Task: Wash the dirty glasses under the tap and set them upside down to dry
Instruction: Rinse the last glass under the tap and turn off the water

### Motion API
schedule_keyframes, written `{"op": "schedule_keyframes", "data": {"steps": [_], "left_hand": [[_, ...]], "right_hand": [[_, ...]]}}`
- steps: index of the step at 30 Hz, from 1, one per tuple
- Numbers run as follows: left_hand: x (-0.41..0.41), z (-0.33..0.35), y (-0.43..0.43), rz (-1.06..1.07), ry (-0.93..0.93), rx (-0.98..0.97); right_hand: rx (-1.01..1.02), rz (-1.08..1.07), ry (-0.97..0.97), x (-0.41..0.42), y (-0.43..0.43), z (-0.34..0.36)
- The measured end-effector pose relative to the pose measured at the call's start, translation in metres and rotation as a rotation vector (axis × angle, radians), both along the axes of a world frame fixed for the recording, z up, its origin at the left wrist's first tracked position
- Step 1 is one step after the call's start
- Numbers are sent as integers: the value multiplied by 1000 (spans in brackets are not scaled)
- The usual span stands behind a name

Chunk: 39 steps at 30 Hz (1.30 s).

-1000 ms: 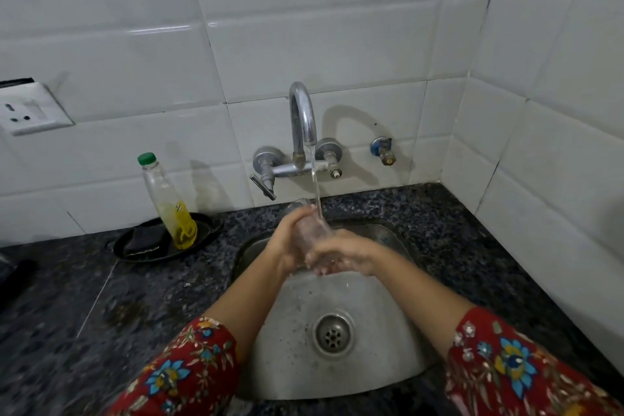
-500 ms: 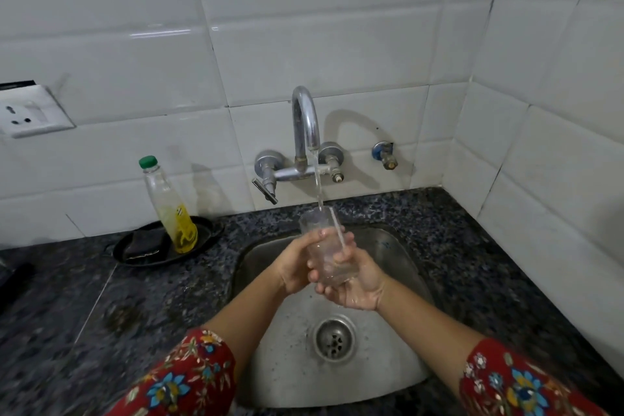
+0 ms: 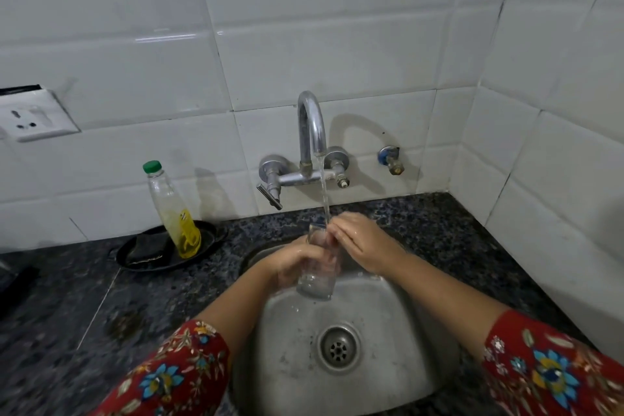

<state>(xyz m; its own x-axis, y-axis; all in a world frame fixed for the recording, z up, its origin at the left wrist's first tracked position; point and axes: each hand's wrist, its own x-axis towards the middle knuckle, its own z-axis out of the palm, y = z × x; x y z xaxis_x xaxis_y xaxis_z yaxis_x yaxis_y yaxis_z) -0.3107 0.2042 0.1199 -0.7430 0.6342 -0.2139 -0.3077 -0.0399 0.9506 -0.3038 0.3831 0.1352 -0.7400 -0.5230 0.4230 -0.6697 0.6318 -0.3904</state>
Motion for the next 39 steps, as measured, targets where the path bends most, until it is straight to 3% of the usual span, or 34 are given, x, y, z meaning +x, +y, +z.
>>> {"op": "schedule_keyframes", "data": {"steps": [2, 4, 8, 9, 11, 14, 16, 19, 20, 21, 24, 26, 27, 30, 31, 35, 39], "left_hand": [[0, 0, 2, 21, -45, 63], [1, -1, 7, 116, -10, -19], [-3, -6, 27, 531, 449, -642], [-4, -5, 26, 562, 514, -661], [-7, 5, 14, 386, 473, -446], [-7, 12, -8, 23, 237, -147], [-5, 4, -3, 106, 269, -217], [3, -3, 17, 460, 527, -631], [5, -2, 17, 502, 589, -664], [4, 2, 14, 449, 605, -603], [-3, 17, -6, 56, 353, -280], [-1, 16, -5, 35, 298, -239], [2, 14, 1, 122, 339, -300], [14, 7, 20, 416, 661, -773], [18, 5, 21, 478, 753, -851], [19, -10, 9, 470, 807, -645], [22, -21, 5, 391, 526, -251]], "right_hand": [[-6, 14, 2, 1, 0, -3], [-52, -61, -42, -2, -9, -5], [-47, -228, -105, -16, -36, -4], [-110, -198, -94, -16, -36, -3], [-235, -88, -46, -12, -27, -1], [-364, 13, -33, -1, -16, -5], [-343, -39, -45, 0, -20, -10], [-237, -148, -119, -8, -28, -8], [-238, -154, -120, -10, -29, -8], [-273, -146, -124, -11, -27, -9], [-505, -49, -209, -1, -22, -10], [-540, -53, -162, 6, -21, -9], [-502, -99, -157, 5, -23, -7], [-342, -272, -303, -3, -33, 5], [-352, -283, -342, -2, -36, 5], [-656, -284, -372, 17, -42, -9], [-971, -361, -256, 29, -33, -37]]}}
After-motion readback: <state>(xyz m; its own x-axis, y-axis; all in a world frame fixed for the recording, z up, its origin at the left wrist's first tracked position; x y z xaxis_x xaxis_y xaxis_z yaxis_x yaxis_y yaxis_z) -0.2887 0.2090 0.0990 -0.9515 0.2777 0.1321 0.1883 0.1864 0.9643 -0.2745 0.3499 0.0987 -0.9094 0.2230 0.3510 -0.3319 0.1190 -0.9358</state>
